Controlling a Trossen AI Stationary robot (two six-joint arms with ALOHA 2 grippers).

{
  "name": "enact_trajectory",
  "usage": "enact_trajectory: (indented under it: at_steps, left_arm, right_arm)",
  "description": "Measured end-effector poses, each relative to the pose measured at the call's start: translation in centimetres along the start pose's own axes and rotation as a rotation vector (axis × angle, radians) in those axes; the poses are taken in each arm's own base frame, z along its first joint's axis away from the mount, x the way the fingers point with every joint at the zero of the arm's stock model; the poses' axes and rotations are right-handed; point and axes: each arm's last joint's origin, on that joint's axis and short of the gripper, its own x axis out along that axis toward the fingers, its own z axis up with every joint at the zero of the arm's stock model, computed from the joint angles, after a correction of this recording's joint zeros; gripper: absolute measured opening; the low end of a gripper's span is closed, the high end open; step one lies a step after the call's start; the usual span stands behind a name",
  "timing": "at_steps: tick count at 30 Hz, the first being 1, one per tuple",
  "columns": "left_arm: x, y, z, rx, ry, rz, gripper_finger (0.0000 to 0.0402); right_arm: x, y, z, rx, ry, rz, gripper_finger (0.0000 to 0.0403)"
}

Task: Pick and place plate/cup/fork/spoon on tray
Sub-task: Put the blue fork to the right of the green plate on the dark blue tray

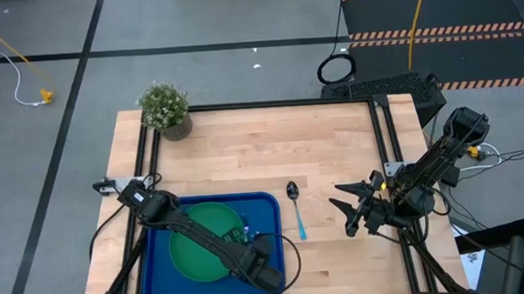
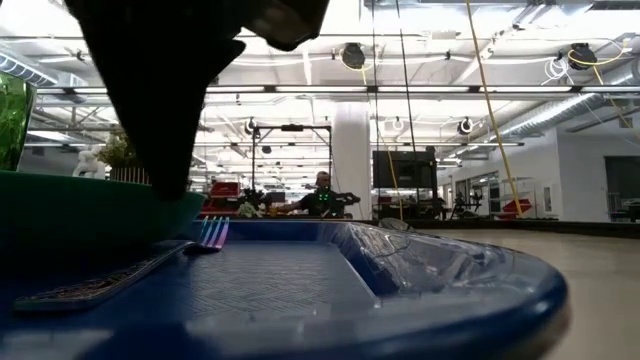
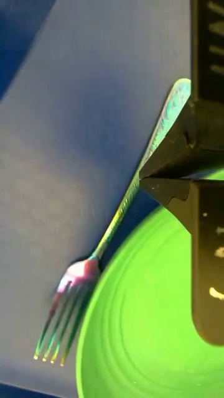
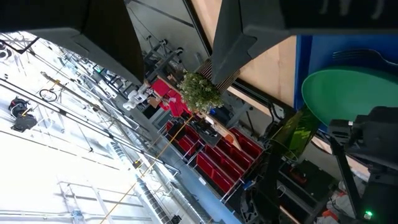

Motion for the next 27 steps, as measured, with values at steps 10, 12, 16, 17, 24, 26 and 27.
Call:
enact_trajectory:
  at_steps: [10,12,16,17,24,26,27]
  left_arm:
    - [0.3,0.3,-0.6,-0.049,0.127,0.005,0.0007]
    - [0.3,0.3,-0.7,-0.056,0.157,-0.008,0.0003]
    - [0.3,-0.4,-0.4,-0.05,0.127,-0.078,0.0009]
    - [0.3,-0.6,-0.2,-0.047,0.113,-0.101,0.001]
    - [0.2,-1.3,-0.1,-0.042,0.06,-0.16,0.0006]
    - [0.2,-1.5,-0.4,-0.034,0.06,-0.161,0.0005]
    - [0.1,-1.6,-0.6,-0.033,0.059,-0.162,0.0004]
  right_arm:
    - [0.0,0.0,0.0,-0.001,0.001,0.0,0.0183]
    - [0.0,0.0,0.0,-0.001,0.001,0.0,0.0183]
    - [0.0,0.0,0.0,-0.001,0.001,0.0,0.0183]
    - [0.0,0.0,0.0,-0.001,0.001,0.0,0.0183]
    - [0.0,0.0,0.0,-0.003,0.001,0.0,0.0183]
    - [0.0,0.1,0.0,-0.008,0.002,0.002,0.0183]
    - [0.0,0.1,0.0,-0.012,0.002,0.003,0.0183]
